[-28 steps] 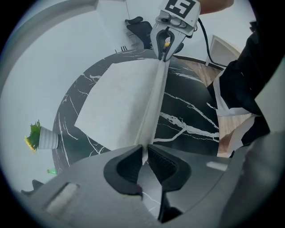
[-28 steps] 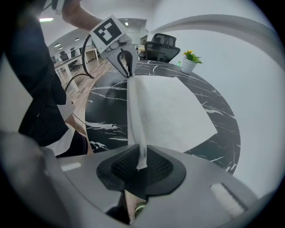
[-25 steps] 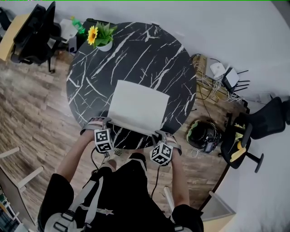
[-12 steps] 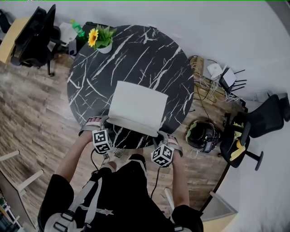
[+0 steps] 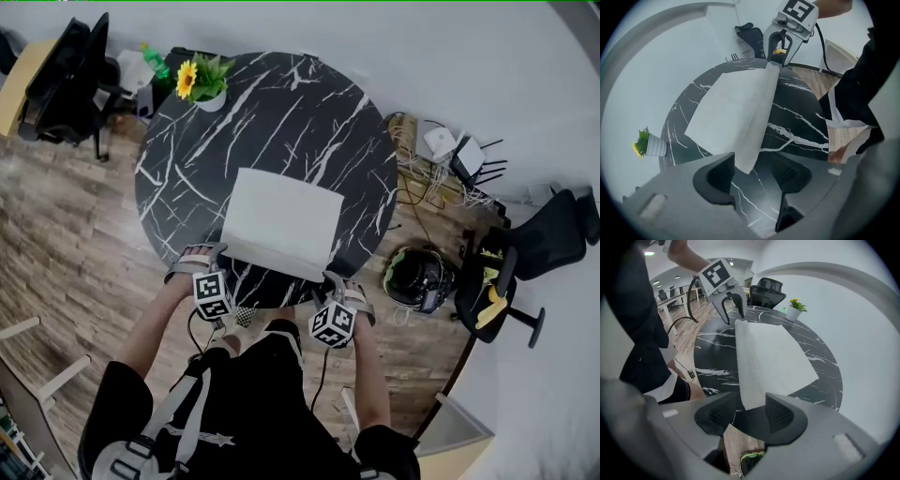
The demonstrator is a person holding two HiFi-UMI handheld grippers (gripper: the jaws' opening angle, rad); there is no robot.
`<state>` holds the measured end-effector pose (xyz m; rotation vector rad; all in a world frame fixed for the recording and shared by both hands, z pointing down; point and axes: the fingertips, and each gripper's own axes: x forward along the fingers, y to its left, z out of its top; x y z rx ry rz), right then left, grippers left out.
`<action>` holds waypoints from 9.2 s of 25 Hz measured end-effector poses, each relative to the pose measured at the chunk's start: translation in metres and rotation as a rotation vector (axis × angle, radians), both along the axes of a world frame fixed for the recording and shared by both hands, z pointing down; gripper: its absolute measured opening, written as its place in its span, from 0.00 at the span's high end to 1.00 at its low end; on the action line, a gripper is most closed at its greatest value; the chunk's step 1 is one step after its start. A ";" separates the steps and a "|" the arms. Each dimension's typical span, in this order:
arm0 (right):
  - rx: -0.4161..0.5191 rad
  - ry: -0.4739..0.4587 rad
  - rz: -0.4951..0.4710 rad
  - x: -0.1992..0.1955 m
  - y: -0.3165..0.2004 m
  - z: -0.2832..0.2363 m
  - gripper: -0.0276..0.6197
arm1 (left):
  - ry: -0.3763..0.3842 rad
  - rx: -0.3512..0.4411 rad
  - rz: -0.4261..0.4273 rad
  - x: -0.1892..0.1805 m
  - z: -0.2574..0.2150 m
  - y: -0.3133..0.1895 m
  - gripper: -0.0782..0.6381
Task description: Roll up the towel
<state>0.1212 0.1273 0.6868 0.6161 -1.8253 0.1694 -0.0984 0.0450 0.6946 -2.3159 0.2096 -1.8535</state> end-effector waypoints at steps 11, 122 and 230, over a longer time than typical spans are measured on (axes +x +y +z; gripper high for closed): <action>-0.068 -0.013 -0.039 -0.007 0.004 0.023 0.71 | -0.017 -0.084 0.013 0.005 0.016 0.003 0.62; 0.003 0.030 0.024 -0.021 0.004 -0.007 0.64 | 0.027 0.034 -0.124 -0.034 -0.022 0.006 0.59; -0.088 0.003 -0.072 -0.030 0.029 0.010 0.91 | -0.086 -0.017 -0.012 -0.019 0.000 0.044 0.84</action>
